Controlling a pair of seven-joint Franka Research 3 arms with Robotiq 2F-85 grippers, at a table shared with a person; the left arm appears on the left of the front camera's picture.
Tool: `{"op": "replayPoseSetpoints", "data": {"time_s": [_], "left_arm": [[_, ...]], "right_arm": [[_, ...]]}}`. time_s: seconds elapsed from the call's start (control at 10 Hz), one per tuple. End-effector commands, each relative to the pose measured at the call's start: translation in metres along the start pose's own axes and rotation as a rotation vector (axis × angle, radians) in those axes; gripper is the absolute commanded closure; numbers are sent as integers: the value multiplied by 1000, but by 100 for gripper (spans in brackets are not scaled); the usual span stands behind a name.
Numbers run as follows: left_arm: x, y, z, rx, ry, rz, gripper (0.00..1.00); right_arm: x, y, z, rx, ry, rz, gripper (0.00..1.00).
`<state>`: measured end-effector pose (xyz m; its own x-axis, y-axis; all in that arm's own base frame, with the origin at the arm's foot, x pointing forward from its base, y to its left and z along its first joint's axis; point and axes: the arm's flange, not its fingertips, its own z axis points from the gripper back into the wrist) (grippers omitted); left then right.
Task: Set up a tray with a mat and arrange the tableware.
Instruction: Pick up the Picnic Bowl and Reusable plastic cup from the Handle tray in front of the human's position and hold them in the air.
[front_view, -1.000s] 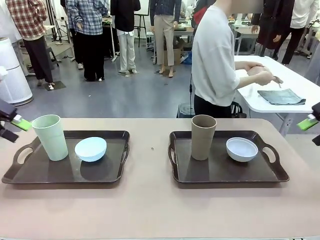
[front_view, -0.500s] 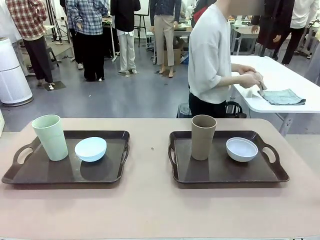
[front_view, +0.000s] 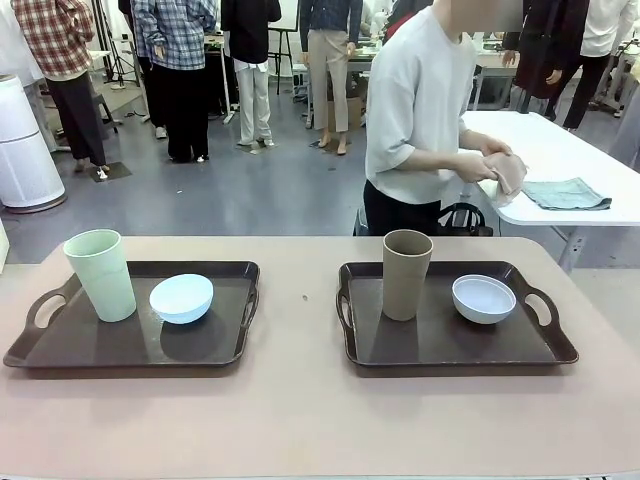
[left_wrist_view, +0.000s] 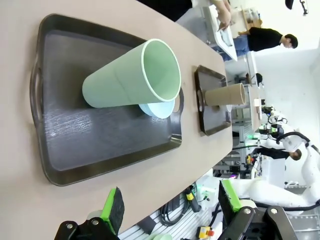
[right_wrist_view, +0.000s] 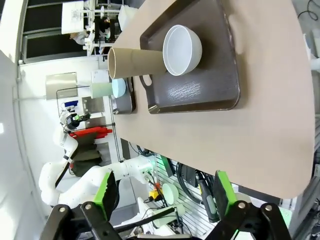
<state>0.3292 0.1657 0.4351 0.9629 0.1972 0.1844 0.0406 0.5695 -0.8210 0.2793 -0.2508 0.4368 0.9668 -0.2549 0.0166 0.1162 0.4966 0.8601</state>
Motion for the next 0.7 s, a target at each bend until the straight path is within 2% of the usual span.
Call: {"op": "replayPoseSetpoints", "data": {"time_s": [0.0,0.6], "left_arm": [[-1,2,1,-3,0,9,0],[-1,2,1,-3,0,9,0]], "right_arm": [[-4,8,1,-6,-3,15,0],[-4,8,1,-6,-3,15,0]]}}
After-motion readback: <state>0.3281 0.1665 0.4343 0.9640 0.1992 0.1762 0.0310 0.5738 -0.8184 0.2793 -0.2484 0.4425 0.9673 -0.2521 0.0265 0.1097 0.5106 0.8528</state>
